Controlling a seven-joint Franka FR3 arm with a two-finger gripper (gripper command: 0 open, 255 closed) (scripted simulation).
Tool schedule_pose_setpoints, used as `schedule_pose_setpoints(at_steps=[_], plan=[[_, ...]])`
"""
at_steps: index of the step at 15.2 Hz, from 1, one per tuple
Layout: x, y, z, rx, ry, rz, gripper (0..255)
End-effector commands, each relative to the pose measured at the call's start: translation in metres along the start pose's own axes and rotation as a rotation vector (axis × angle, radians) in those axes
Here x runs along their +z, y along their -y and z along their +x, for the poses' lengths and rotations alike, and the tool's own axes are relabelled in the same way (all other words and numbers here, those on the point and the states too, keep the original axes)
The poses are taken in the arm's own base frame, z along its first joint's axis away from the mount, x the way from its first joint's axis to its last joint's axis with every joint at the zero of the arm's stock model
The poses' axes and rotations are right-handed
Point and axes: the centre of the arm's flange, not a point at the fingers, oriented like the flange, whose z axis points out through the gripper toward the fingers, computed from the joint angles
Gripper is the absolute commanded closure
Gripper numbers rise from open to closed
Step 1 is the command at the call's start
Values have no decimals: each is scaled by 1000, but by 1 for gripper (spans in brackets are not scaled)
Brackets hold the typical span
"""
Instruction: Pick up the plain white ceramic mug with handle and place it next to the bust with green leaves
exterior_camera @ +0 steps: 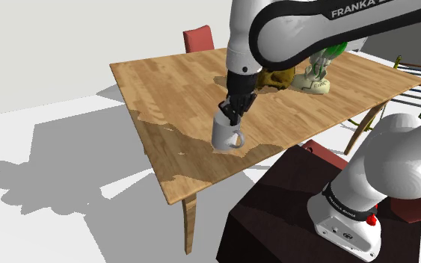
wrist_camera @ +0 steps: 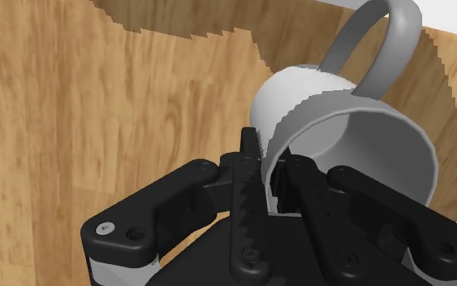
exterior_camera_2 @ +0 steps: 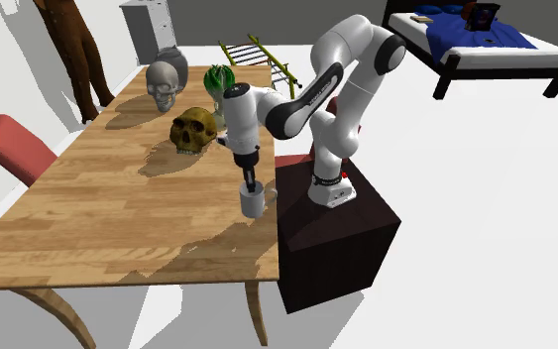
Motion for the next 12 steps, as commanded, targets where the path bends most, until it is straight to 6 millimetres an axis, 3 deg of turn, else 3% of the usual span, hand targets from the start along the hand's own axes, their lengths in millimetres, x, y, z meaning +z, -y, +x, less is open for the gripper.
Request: schedule_pose_setpoints(at_steps=[1,12], plan=[[-11,0,-1,0,0,0,255],[-69,0,-3,0,0,0,255]])
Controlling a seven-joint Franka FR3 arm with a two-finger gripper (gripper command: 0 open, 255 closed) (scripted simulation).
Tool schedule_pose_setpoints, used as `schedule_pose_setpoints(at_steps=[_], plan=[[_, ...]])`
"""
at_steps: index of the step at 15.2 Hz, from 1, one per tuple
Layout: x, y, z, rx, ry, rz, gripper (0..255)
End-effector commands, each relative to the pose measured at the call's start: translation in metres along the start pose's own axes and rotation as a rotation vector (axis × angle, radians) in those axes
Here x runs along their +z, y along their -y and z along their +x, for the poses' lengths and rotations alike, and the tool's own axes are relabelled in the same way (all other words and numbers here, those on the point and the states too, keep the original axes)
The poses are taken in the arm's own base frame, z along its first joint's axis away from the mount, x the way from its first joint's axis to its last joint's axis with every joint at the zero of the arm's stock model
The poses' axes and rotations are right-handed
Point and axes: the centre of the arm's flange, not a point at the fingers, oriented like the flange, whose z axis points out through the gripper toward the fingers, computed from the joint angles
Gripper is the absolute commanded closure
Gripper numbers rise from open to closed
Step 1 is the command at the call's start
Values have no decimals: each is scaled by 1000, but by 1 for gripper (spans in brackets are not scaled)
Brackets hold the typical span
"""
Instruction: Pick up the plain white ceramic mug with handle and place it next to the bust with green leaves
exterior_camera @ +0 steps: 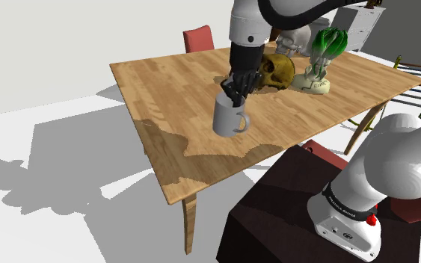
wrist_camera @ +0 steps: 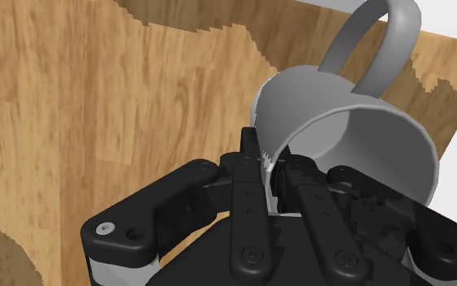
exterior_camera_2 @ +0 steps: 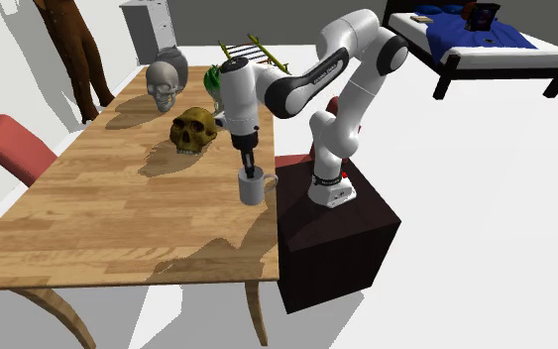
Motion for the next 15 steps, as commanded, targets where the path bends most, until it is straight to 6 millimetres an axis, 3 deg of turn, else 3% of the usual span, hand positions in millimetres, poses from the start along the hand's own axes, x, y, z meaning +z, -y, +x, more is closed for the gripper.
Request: schedule_pose_setpoints(at_steps=[1,15], plan=[[-10,-1,0,0,0,0,255],[-84,-1,-3,0,0,0,255]])
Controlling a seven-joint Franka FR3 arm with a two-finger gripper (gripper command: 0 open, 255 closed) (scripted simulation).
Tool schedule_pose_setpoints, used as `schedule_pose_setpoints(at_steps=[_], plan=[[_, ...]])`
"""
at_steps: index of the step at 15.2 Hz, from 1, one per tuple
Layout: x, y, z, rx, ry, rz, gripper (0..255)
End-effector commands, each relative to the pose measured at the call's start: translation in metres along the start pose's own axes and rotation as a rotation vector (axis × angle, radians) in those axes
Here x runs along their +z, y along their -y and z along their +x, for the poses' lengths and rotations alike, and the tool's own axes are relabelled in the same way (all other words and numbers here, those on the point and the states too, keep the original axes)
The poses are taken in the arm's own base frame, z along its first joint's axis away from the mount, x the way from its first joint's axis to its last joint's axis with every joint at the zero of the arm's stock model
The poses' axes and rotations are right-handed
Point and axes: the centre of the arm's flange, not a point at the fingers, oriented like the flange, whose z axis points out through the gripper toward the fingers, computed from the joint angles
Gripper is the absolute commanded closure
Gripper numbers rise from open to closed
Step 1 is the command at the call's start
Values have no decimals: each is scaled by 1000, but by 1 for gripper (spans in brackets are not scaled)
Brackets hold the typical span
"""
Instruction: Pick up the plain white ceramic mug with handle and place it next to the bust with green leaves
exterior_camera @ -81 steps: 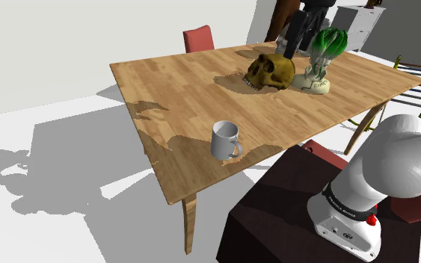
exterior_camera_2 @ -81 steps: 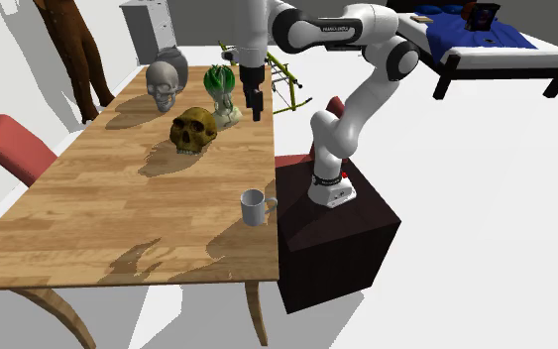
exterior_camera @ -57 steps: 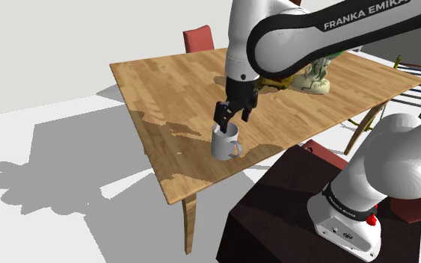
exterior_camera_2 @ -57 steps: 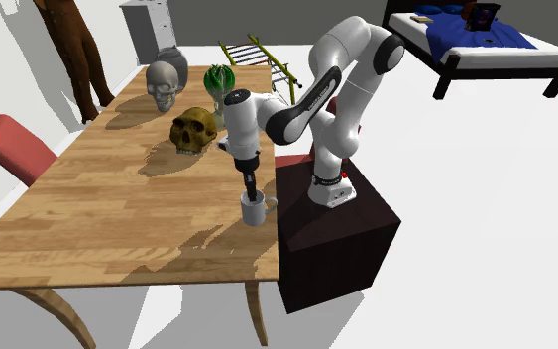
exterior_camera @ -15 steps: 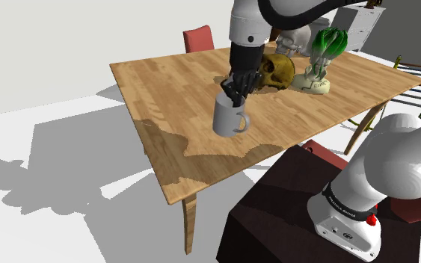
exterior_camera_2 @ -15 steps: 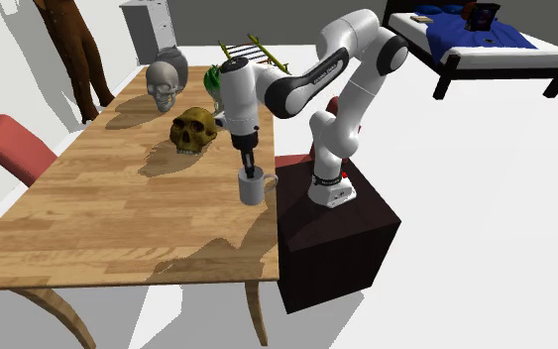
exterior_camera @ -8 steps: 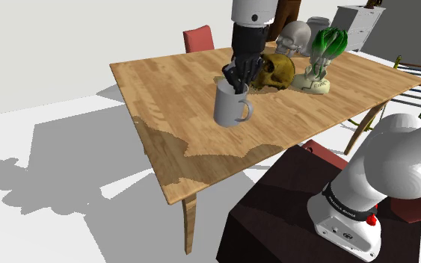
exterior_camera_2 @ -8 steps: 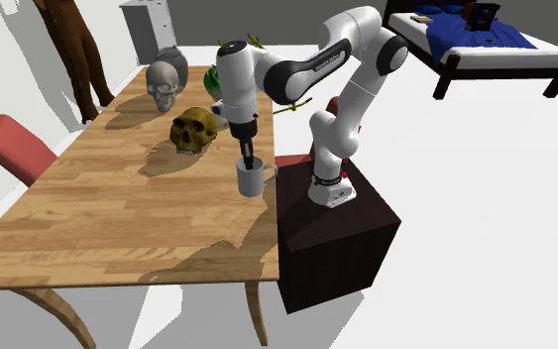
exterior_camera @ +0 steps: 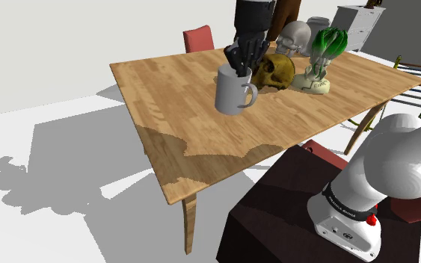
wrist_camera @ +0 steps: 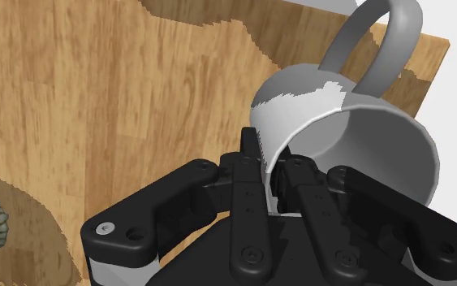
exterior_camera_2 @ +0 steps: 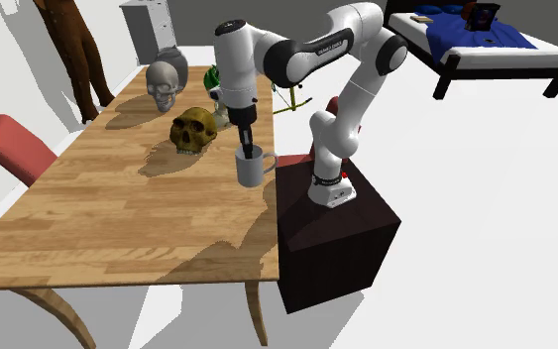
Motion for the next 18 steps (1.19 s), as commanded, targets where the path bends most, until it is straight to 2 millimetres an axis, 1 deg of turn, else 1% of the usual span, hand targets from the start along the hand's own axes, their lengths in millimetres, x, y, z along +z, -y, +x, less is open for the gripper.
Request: schedule_pose_setpoints(at_steps=[1,18], plan=[[-11,-1,0,0,0,0,255],[-100,-1,-4,0,0,0,255]])
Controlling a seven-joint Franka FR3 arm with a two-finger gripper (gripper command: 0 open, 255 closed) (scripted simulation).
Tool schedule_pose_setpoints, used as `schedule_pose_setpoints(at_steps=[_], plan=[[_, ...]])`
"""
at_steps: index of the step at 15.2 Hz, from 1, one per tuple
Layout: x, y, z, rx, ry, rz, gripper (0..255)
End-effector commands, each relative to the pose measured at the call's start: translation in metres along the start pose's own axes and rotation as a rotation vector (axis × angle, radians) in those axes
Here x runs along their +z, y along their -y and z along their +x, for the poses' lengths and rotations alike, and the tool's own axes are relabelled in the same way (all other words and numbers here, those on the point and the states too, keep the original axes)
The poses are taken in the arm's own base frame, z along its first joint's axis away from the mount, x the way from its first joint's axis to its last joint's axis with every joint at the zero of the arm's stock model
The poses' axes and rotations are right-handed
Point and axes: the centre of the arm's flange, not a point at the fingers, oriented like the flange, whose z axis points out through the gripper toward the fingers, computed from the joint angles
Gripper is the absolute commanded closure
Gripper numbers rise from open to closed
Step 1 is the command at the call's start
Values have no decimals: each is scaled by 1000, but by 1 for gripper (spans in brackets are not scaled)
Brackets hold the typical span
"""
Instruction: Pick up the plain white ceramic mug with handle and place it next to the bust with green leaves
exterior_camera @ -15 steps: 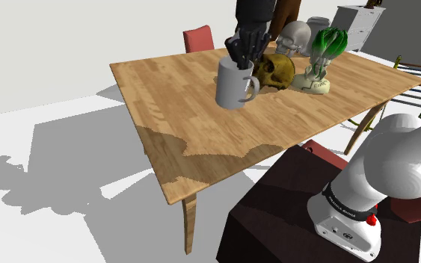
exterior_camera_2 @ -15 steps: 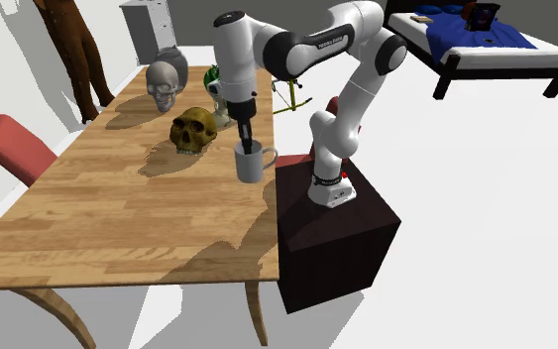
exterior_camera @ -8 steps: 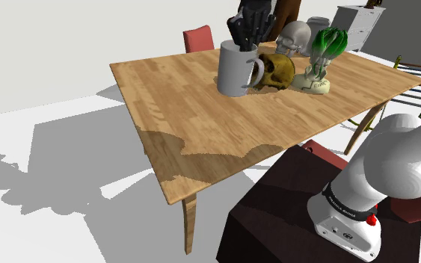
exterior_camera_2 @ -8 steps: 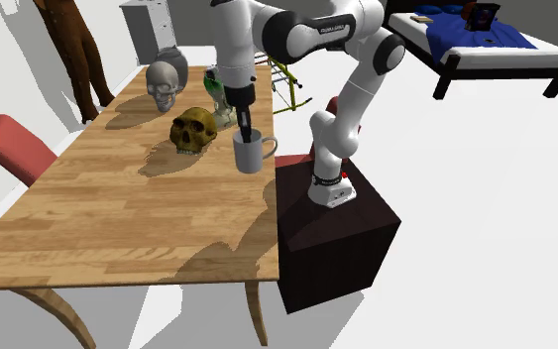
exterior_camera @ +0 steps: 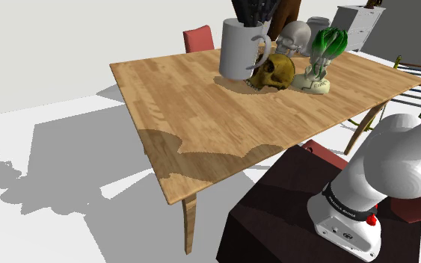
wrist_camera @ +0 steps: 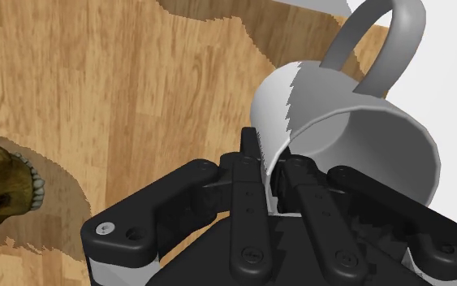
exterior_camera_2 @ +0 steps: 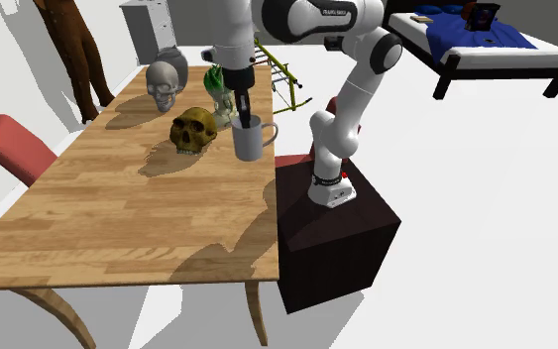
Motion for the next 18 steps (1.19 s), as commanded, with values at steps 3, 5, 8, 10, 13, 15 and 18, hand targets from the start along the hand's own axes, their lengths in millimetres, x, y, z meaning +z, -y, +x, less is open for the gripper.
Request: schedule_pose_setpoints(at_steps=[3,5,8,10,13,15,18], plan=[[-20,1,0,0,0,0,255],[-31,1,-1,0,0,0,255],[-46,1,-1,0,0,0,255],[-57,1,-2,0,0,0,255],[-73,1,-2,0,0,0,255],[-83,1,-3,0,0,0,255],[-90,-13,-2,0,0,0,255]])
